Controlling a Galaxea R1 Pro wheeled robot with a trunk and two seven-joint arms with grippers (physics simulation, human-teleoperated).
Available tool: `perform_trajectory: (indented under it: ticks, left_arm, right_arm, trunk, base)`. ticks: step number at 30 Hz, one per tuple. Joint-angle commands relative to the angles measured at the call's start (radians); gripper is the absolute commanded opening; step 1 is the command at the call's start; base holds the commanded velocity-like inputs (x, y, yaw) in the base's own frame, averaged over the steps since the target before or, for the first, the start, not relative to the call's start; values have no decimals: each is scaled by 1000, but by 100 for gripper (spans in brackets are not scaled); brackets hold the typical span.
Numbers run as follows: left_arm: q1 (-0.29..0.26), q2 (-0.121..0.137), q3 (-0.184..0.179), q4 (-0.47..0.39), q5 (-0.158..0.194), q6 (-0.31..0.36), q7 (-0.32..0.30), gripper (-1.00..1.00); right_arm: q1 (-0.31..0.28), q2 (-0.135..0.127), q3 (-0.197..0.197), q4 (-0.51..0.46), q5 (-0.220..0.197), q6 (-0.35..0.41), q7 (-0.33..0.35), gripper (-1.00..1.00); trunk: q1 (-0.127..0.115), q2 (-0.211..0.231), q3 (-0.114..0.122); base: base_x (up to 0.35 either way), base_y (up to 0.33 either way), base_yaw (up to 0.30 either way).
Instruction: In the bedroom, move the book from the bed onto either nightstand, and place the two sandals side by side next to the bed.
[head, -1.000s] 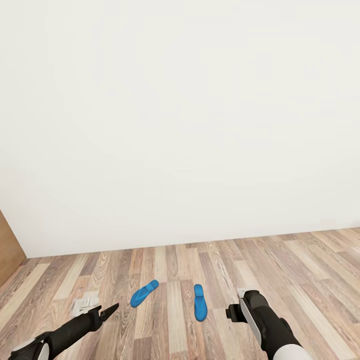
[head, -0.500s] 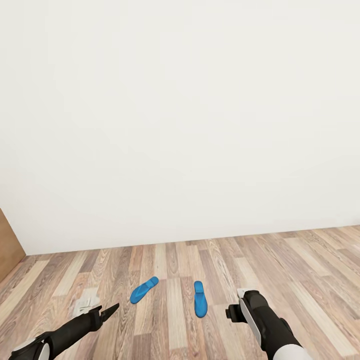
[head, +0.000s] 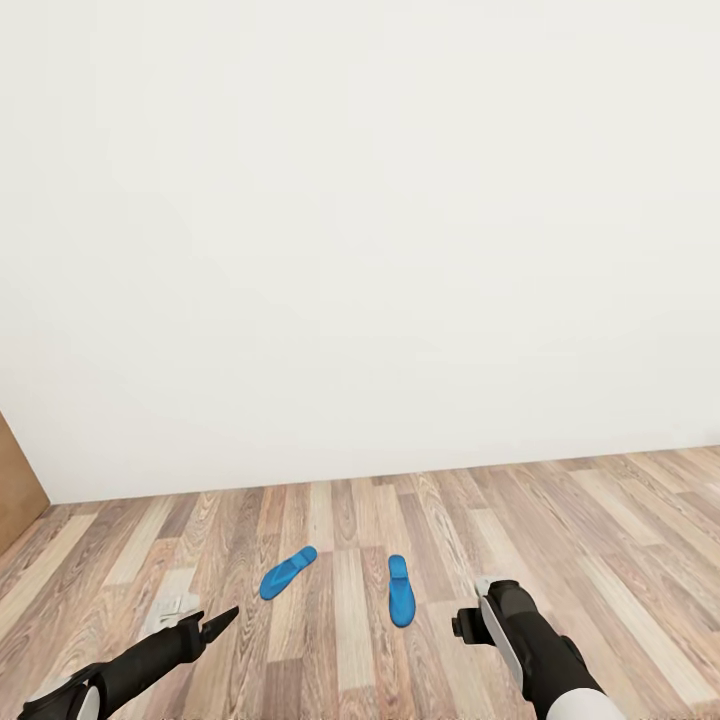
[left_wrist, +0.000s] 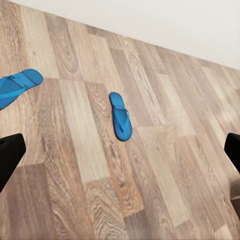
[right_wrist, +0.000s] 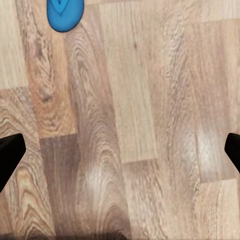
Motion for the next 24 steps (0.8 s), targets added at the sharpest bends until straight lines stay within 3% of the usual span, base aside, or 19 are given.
perform_trajectory:
  ticks: [1,24]
  left_arm:
    - [-1,0,1,0,7,9,-2,100]
    - [-1,0,2,0,9,9,-2,100]
  right_arm:
    - [0,0,0,-1,1,5,-2,100]
    - [0,4,3,1,-1,4,-5,100]
  trunk:
    - [4,-8,-4]
    - [88,-162,-73]
  base:
    - [0,0,0]
    - [0,0,0]
